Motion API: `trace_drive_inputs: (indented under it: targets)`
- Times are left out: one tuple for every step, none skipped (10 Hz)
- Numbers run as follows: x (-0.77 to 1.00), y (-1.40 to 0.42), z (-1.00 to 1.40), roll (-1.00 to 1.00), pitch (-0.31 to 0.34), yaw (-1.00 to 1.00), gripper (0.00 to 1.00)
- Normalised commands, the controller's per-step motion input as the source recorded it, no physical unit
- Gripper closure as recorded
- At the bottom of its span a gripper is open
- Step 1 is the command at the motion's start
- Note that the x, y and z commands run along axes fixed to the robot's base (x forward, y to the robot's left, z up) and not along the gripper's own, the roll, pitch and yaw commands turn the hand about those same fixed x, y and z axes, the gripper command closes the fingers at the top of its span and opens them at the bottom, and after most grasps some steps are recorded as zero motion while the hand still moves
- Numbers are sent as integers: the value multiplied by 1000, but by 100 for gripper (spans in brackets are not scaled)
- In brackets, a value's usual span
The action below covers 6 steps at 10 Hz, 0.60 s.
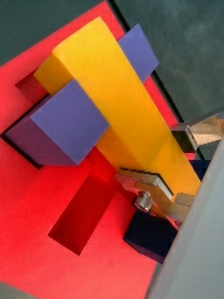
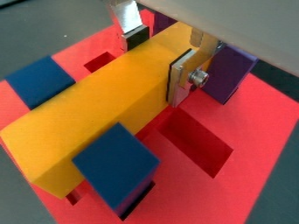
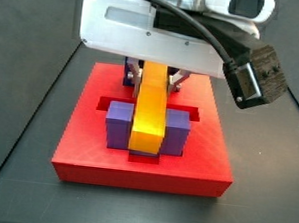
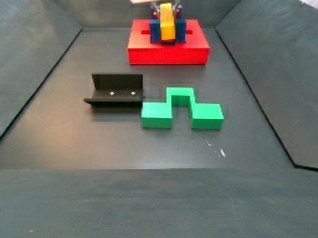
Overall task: Pick up the yellow object. Move up. Move to above the board. Insert the yellow object.
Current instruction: Insert the yellow object.
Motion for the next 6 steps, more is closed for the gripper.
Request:
trace_drive_inputs:
  targets:
    - [209, 23, -306, 0, 20, 40, 100]
    - [131, 0, -246, 0, 19, 54, 100]
    - [0, 0, -163, 0, 0, 69, 100]
    - [0, -46, -129, 0, 0, 51, 100]
    - [-31, -97, -103, 0, 0, 51, 100]
    - [-117, -211, -66, 0, -30, 100, 100]
